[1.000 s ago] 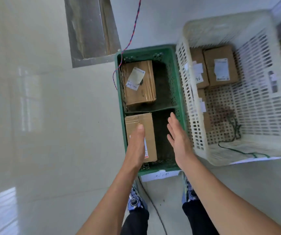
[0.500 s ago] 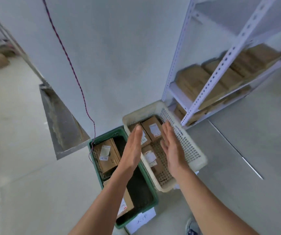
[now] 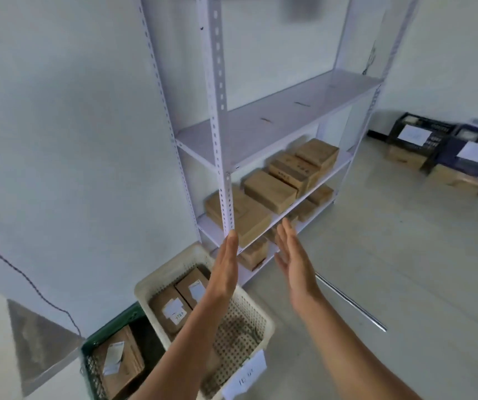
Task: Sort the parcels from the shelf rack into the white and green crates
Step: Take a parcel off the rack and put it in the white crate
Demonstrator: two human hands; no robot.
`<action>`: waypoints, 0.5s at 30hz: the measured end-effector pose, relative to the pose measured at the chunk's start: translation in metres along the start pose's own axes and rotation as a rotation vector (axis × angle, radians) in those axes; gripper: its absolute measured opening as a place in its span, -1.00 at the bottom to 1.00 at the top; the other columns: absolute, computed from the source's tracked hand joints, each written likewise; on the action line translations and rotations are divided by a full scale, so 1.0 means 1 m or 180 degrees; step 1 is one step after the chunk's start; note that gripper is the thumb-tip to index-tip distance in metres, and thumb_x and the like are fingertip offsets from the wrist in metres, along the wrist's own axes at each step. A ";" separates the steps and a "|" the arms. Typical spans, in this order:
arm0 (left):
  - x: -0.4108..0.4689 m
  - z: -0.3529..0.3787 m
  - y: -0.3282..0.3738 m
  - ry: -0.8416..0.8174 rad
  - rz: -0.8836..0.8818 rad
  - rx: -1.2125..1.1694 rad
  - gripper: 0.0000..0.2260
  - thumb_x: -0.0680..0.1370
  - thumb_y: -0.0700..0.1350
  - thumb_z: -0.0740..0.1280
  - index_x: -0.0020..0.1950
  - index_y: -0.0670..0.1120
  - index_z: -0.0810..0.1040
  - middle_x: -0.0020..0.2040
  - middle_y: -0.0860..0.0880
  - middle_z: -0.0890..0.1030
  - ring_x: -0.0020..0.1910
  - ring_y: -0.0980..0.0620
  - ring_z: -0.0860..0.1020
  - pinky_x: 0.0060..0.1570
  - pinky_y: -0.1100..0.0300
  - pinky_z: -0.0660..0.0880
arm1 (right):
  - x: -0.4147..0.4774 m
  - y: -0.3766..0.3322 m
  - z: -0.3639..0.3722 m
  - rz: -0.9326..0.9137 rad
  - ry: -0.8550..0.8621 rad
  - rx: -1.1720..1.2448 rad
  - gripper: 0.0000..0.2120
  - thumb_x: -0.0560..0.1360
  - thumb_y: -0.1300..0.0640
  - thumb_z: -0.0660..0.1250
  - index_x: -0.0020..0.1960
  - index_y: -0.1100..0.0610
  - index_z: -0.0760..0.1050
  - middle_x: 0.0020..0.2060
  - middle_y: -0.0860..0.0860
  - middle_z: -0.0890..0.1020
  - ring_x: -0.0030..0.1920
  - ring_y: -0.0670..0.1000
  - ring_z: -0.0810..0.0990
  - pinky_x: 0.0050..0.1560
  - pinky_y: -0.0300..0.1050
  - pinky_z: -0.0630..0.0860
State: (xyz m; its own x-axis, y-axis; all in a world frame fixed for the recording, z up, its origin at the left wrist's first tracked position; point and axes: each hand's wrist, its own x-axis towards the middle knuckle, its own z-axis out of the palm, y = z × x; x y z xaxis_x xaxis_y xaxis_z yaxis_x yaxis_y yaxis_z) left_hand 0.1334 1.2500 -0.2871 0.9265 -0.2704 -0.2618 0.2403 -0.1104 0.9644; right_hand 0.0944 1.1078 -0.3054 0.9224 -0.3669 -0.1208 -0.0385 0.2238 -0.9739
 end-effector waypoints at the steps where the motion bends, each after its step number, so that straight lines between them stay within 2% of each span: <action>1: 0.004 0.020 0.008 -0.0042 0.0033 0.0009 -0.19 0.57 0.46 0.04 0.74 0.06 0.22 0.72 0.03 0.27 0.69 0.00 0.24 0.68 -0.22 0.15 | 0.005 -0.010 -0.018 -0.0034 0.0036 0.0023 -0.43 0.57 -0.36 0.12 0.57 -0.32 0.28 0.60 -0.26 0.33 0.51 -0.27 0.36 0.59 -0.07 0.26; 3: 0.010 0.054 0.020 -0.0101 0.0047 0.0025 -0.15 0.54 0.47 0.02 0.74 0.06 0.19 0.73 0.04 0.24 0.70 -0.01 0.22 0.67 -0.25 0.15 | 0.013 -0.028 -0.048 -0.0067 0.0101 0.0037 -0.49 0.59 -0.34 0.12 0.53 -0.35 0.31 0.60 -0.24 0.35 0.51 -0.26 0.37 0.58 -0.07 0.28; 7: 0.026 0.108 0.039 -0.0217 0.0100 0.0056 -0.12 0.52 0.49 0.01 0.75 0.05 0.18 0.73 0.03 0.23 0.70 -0.03 0.22 0.67 -0.28 0.15 | 0.031 -0.049 -0.102 -0.0105 0.0269 0.0070 -0.66 0.73 -0.24 0.05 0.48 -0.37 0.32 0.60 -0.23 0.36 0.59 -0.16 0.32 0.64 0.05 0.22; 11: 0.052 0.148 0.052 -0.0278 0.0188 0.0118 -0.10 0.51 0.48 0.03 0.75 0.01 0.19 0.72 -0.01 0.26 0.69 -0.03 0.25 0.66 -0.26 0.18 | 0.058 -0.057 -0.144 -0.0092 0.0447 0.0094 -0.71 0.77 -0.16 0.02 0.39 -0.44 0.39 0.52 -0.31 0.42 0.55 -0.21 0.36 0.62 0.00 0.25; 14: 0.079 0.177 0.059 -0.0307 0.0174 0.0174 -0.16 0.57 0.44 0.01 0.74 -0.01 0.21 0.60 -0.01 0.44 0.60 -0.04 0.36 0.64 -0.26 0.22 | 0.081 -0.062 -0.173 -0.0089 0.0505 0.0059 -0.69 0.74 -0.23 0.05 0.45 -0.40 0.37 0.45 -0.36 0.45 0.51 -0.25 0.38 0.64 0.03 0.23; 15: 0.091 0.187 0.061 -0.0330 0.0144 0.0139 -0.21 0.62 0.41 -0.01 0.73 -0.02 0.22 0.63 -0.03 0.41 0.62 -0.05 0.34 0.65 -0.25 0.21 | 0.091 -0.062 -0.182 -0.0096 0.0517 0.0043 -0.65 0.72 -0.29 0.07 0.48 -0.38 0.36 0.49 -0.33 0.43 0.53 -0.22 0.37 0.64 0.04 0.23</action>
State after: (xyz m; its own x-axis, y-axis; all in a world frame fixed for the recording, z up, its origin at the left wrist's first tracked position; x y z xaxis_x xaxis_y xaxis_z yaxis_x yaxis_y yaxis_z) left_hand 0.1781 1.0398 -0.2590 0.9007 -0.3731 -0.2227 0.1840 -0.1367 0.9734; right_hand 0.1104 0.8960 -0.2907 0.8488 -0.5144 -0.1222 -0.0056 0.2223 -0.9750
